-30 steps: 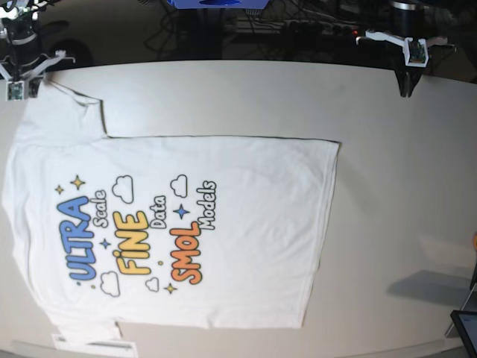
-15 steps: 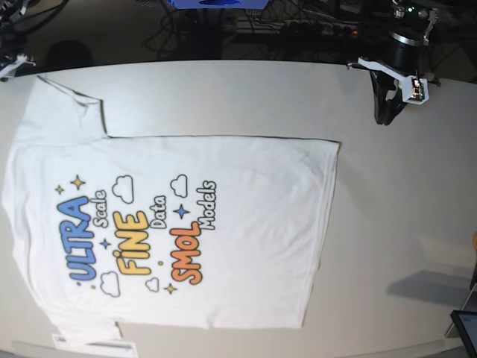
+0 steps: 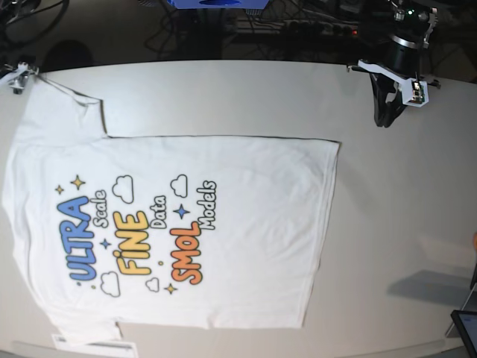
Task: Fold the T-shirt properly
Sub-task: 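Move the right gripper to the shirt shoulder and the left gripper to the hem, then lower the right gripper and grasp the shoulder edge beside the collar, then lower the left gripper and grasp the hem corner of the shirt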
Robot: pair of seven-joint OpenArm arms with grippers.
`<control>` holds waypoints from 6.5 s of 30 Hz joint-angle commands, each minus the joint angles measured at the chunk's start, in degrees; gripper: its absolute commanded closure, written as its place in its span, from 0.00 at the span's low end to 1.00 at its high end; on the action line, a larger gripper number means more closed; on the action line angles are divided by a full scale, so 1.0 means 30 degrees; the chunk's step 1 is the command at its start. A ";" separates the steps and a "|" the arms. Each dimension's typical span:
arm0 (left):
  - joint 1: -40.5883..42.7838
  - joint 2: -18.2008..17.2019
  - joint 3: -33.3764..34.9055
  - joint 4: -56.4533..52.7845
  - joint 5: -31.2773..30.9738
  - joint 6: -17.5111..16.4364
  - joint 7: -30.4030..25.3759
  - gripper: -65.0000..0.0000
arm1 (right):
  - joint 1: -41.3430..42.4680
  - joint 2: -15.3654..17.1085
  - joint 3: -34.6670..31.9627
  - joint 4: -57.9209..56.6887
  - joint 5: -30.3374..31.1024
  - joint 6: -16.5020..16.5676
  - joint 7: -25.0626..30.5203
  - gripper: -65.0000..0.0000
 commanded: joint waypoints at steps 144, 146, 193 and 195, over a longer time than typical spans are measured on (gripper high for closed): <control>-0.0800 -0.0175 -0.0108 -0.1100 -0.3225 0.0094 0.1417 0.62 | 0.0551 0.1009 -0.2678 -0.6514 0.8185 -0.0018 -0.3288 1.00; -0.1327 -0.0263 -0.0138 -0.1481 -0.5188 0.0094 0.2648 0.59 | 0.0551 0.1009 -0.2678 -0.6514 0.8155 -0.0018 -0.3288 1.00; -0.7745 0.0470 0.2295 -0.9159 -0.9730 -0.0375 0.8919 0.43 | 0.0434 0.1009 -0.2707 -0.6514 0.8185 -0.0018 -0.3317 1.00; -0.7891 0.0470 0.2383 -0.9188 -0.9730 -0.0375 0.8919 0.43 | 0.0434 0.1009 -0.2707 -0.6514 0.8185 -0.0018 -0.3317 1.00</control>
